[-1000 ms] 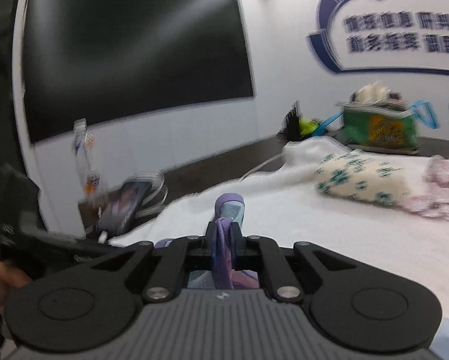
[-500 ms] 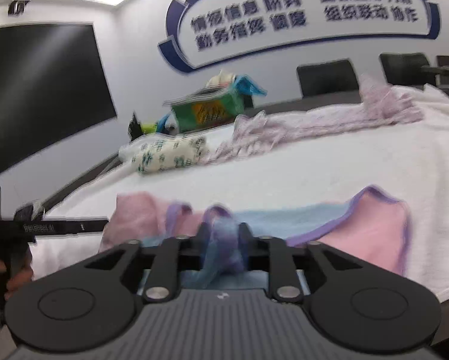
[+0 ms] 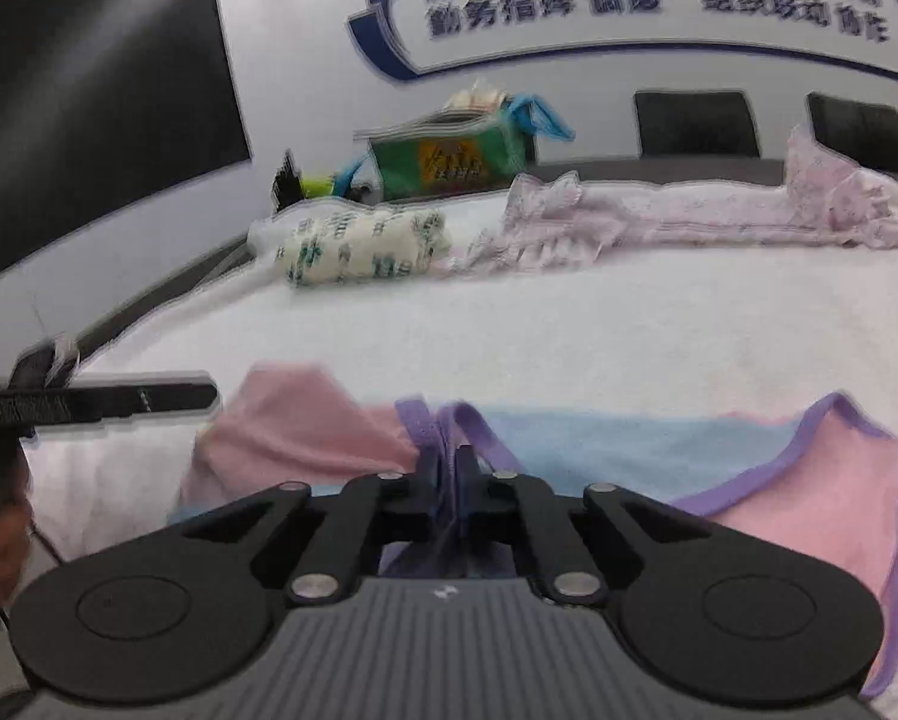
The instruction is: Fold clothes
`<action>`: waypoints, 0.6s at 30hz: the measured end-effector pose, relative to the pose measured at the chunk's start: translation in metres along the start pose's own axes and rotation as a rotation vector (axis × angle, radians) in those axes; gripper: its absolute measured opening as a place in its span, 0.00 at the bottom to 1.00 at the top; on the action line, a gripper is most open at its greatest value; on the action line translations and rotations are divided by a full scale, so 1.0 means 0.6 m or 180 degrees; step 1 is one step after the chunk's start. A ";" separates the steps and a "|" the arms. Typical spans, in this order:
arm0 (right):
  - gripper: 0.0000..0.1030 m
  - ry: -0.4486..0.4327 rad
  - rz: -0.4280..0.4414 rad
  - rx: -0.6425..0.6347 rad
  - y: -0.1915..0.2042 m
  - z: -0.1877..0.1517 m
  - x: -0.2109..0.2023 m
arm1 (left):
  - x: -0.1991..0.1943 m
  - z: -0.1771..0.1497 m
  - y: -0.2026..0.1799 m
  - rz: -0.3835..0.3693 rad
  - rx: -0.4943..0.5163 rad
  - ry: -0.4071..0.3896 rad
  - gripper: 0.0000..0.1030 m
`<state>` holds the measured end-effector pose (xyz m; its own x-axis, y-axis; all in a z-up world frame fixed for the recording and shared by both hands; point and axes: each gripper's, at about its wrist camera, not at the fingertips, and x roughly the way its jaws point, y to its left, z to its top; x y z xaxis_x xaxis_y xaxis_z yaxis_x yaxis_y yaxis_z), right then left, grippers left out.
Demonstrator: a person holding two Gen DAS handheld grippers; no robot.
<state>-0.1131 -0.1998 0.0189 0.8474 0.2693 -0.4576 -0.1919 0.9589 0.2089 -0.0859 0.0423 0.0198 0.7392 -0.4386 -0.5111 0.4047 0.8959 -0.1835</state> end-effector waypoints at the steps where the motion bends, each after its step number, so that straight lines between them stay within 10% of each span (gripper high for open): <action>1: 0.04 -0.0044 -0.0079 -0.0014 -0.002 0.004 -0.008 | 0.012 -0.002 -0.007 0.0036 0.0050 0.0057 0.41; 5: 0.09 0.0001 -0.0425 -0.0099 -0.007 -0.005 -0.005 | 0.035 -0.011 -0.023 0.0121 0.0206 0.0140 0.42; 8: 0.45 0.0020 -0.0474 -0.0148 -0.012 -0.013 -0.016 | 0.011 0.007 -0.009 0.0049 0.0253 0.0154 0.42; 13: 0.46 -0.0200 -0.0734 0.0394 -0.097 -0.010 -0.120 | 0.002 0.125 -0.025 -0.0214 0.0787 0.0085 0.55; 15: 0.46 -0.0140 -0.0929 0.0626 -0.127 -0.016 -0.146 | 0.056 0.163 -0.069 -0.0695 0.1204 0.0277 0.72; 18: 0.45 -0.0011 -0.1071 0.0766 -0.143 -0.033 -0.158 | 0.159 0.190 -0.145 -0.1491 0.1613 0.0721 0.71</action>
<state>-0.1865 -0.3061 0.0274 0.8449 -0.0563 -0.5320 0.2170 0.9450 0.2446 0.0107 -0.0858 0.0826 0.3195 -0.6935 -0.6457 0.8919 0.4503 -0.0423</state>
